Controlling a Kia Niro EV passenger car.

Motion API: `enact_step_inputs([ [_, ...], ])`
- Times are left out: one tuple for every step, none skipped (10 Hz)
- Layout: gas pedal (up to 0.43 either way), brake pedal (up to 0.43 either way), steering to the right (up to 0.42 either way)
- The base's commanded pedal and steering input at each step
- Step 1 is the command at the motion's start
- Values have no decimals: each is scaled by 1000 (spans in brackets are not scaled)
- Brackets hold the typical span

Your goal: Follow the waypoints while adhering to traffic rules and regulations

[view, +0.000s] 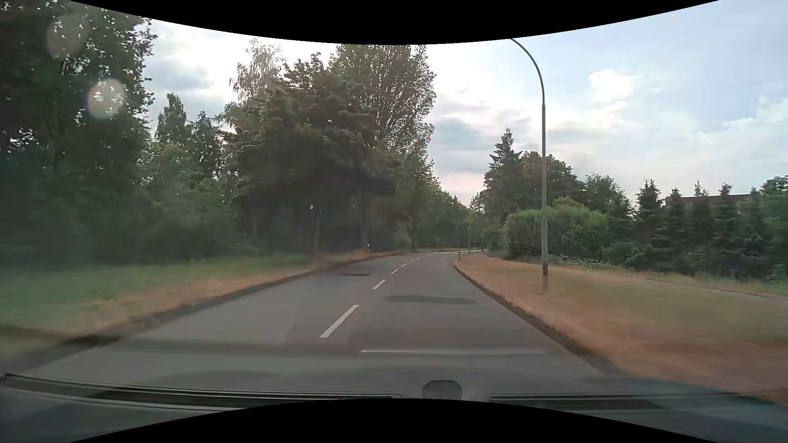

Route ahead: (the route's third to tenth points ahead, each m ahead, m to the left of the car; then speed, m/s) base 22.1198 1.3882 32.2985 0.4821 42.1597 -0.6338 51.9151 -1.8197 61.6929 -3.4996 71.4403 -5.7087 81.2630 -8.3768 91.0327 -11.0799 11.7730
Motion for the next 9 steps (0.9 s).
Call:
enact_step_inputs([
  [197, 0, 15],
  [197, 0, 15],
  [197, 0, 15],
  [197, 0, 15],
  [197, 0, 15],
  [197, 0, 15],
  [197, 0, 15],
  [197, 0, 10],
  [197, 0, 4],
])
